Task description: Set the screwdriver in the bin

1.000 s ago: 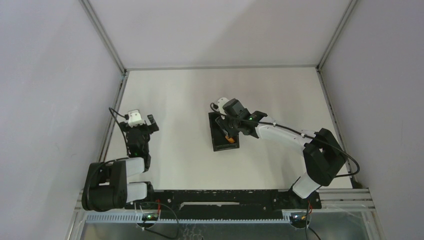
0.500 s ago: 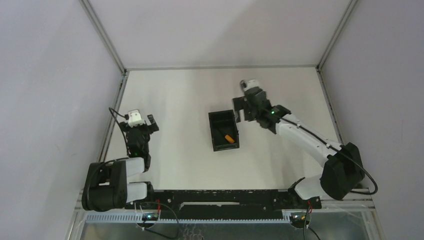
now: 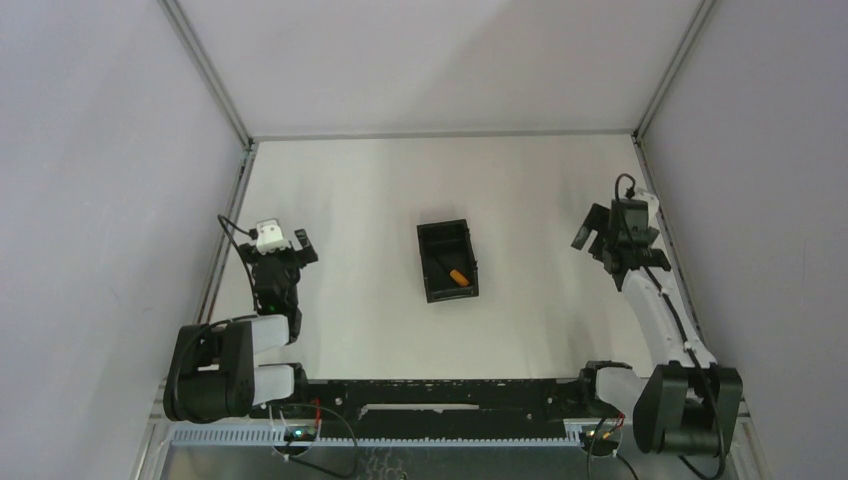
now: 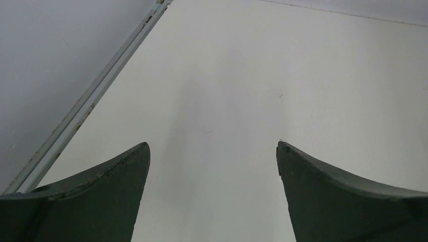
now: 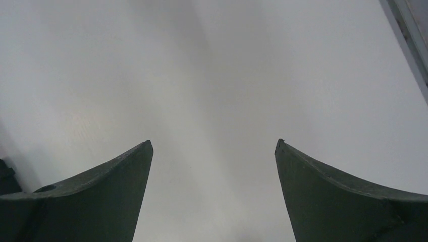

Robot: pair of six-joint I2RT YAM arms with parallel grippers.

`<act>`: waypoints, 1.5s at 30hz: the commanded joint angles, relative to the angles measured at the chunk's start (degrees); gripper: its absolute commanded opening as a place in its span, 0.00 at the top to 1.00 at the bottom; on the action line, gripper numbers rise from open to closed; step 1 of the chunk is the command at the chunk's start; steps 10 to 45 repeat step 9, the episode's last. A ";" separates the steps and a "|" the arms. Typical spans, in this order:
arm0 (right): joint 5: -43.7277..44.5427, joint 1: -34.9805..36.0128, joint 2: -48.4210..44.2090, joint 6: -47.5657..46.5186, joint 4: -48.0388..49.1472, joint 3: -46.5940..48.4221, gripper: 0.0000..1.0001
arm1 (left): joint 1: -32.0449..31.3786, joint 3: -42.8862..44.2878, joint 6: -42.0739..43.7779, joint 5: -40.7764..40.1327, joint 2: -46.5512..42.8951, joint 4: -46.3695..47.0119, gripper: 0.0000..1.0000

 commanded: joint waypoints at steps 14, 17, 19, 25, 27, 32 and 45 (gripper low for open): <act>-6.35 -3.67 -7.63 0.63 7.35 -5.60 0.00 | -0.27 1.92 1.21 -0.10 -0.42 1.92 0.00; -6.35 -3.67 -7.63 0.63 7.35 -5.60 0.00 | -0.27 1.92 1.21 -0.10 -0.42 1.92 0.00; -6.35 -3.67 -7.63 0.63 7.35 -5.60 0.00 | -0.27 1.92 1.21 -0.10 -0.42 1.92 0.00; -6.35 -3.67 -7.63 0.63 7.35 -5.60 0.00 | -0.27 1.92 1.21 -0.10 -0.42 1.92 0.00; -6.35 -3.67 -7.63 0.63 7.35 -5.60 0.00 | -0.27 1.92 1.21 -0.10 -0.42 1.92 0.00; -6.35 -3.67 -7.63 0.63 7.35 -5.60 0.00 | -0.27 1.92 1.21 -0.10 -0.42 1.92 0.00; -6.35 -3.67 -7.63 0.63 7.35 -5.60 0.00 | -0.27 1.92 1.21 -0.10 -0.42 1.92 0.00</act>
